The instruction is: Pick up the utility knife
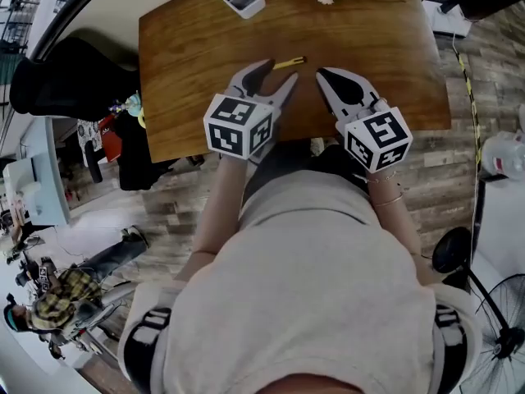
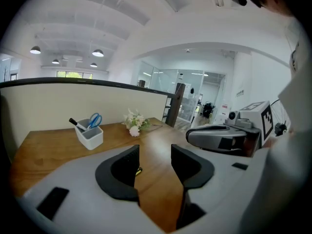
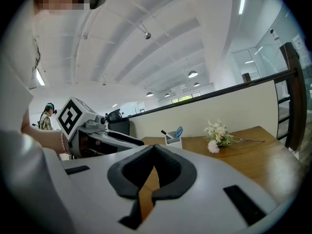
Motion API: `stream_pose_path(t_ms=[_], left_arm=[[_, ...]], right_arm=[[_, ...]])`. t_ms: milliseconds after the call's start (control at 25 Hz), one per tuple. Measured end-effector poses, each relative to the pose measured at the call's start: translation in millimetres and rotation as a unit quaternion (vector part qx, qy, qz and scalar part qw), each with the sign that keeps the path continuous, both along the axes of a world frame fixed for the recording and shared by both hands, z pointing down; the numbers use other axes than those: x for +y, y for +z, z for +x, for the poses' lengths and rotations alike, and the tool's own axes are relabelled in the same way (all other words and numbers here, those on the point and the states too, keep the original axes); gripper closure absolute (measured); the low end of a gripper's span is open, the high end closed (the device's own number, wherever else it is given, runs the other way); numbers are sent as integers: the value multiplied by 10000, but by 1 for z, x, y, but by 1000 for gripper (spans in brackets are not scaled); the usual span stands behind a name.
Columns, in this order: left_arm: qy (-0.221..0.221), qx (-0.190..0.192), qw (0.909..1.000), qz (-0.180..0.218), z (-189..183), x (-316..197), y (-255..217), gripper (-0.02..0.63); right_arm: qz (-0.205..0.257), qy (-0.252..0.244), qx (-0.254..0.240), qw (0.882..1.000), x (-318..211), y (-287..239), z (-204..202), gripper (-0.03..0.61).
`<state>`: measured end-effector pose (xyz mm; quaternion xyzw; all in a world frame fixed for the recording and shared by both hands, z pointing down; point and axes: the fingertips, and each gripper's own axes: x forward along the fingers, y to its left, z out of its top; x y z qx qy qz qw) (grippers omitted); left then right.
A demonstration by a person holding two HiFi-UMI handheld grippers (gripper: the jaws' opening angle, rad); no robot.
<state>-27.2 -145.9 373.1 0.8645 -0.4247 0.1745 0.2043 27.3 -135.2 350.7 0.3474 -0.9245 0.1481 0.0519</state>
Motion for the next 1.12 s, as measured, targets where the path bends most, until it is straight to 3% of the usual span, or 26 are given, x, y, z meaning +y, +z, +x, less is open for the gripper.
stream_pose_path(t_ms=[400, 680, 880, 1120], left_arm=[[753, -185, 9970, -79, 2, -32, -2, 414], [1121, -559, 9919, -191, -6, -33, 18, 432], [1337, -1023, 9857, -66, -7, -40, 35, 426], [1603, -1185, 9795, -287, -2, -41, 65, 426]], right_arm=[[-164, 493, 29, 9986, -23, 1, -5, 569], [-414, 692, 85, 9967, -28, 17, -8, 569], [-515, 815, 148, 9952, -34, 29, -5, 569], [-793, 991, 253, 9916, -37, 55, 2, 569]])
